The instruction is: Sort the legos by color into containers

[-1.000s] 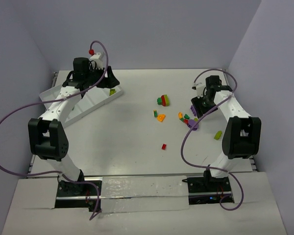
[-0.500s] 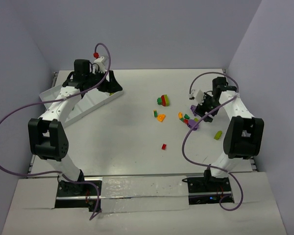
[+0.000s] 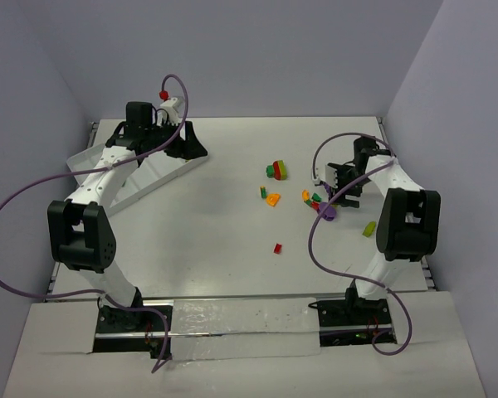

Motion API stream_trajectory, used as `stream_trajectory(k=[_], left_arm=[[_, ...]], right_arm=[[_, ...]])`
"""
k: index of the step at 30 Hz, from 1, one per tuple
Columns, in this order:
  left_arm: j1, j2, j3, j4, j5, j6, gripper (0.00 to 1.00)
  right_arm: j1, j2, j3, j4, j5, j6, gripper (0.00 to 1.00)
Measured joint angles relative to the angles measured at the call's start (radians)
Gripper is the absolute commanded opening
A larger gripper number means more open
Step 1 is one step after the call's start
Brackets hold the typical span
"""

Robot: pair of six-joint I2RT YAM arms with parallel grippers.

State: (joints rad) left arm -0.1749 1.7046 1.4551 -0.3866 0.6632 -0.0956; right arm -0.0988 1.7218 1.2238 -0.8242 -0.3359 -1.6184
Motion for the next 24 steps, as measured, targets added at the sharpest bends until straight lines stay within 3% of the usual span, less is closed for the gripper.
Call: stream_trajectory(k=[10,24], left_arm=[[0.000,0.001,0.001,-0.013,0.001,0.000,0.79],[0.000,0.020,0.015,-0.041,0.005,0.000,0.78]], right_arm=[[0.084,0.004,-0.080,0.084,-0.033,-0.014,0.88],[0.147,0.065,-0.062,0.050,-0.060,0.004,0.80]])
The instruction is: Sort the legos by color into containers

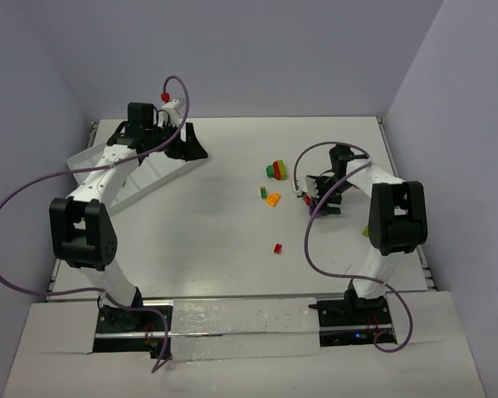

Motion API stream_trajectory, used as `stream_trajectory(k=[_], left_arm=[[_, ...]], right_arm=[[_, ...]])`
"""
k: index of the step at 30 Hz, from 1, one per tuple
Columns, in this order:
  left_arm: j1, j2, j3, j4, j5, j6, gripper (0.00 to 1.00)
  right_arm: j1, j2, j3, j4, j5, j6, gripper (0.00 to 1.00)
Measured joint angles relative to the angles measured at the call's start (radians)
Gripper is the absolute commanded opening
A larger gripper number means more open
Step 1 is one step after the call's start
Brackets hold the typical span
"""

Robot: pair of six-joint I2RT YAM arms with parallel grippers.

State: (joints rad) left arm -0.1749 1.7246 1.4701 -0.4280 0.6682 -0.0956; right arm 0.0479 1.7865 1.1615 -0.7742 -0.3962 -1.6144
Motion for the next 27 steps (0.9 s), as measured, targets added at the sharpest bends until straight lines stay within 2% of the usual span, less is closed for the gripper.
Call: stream_trajectory(k=[6,14,21,22,24,27], left_arm=[[0.001,0.011,0.015,-0.012,0.007,0.000,0.78],[0.008,0.011,0.017,-0.018,0.018,0.000,0.78],[0.012,0.011,0.017,-0.018,0.020,-0.001,0.78],[0.013,0.011,0.017,-0.018,0.021,-0.001,0.78],[0.013,0.011,0.017,-0.018,0.022,-0.001,0.78],[0.013,0.011,0.017,-0.018,0.024,-0.001,0.78]], right_arm=[[0.000,0.046,0.032,-0.007,-0.015,0.054,0.78],[0.000,0.049,0.032,0.019,-0.024,0.110,0.62],[-0.003,0.045,0.026,0.037,-0.024,0.151,0.54],[-0.004,0.042,0.022,0.039,-0.026,0.154,0.56],[-0.008,0.036,0.013,0.046,-0.033,0.157,0.78],[-0.008,0.031,0.000,0.036,-0.047,0.164,0.85]])
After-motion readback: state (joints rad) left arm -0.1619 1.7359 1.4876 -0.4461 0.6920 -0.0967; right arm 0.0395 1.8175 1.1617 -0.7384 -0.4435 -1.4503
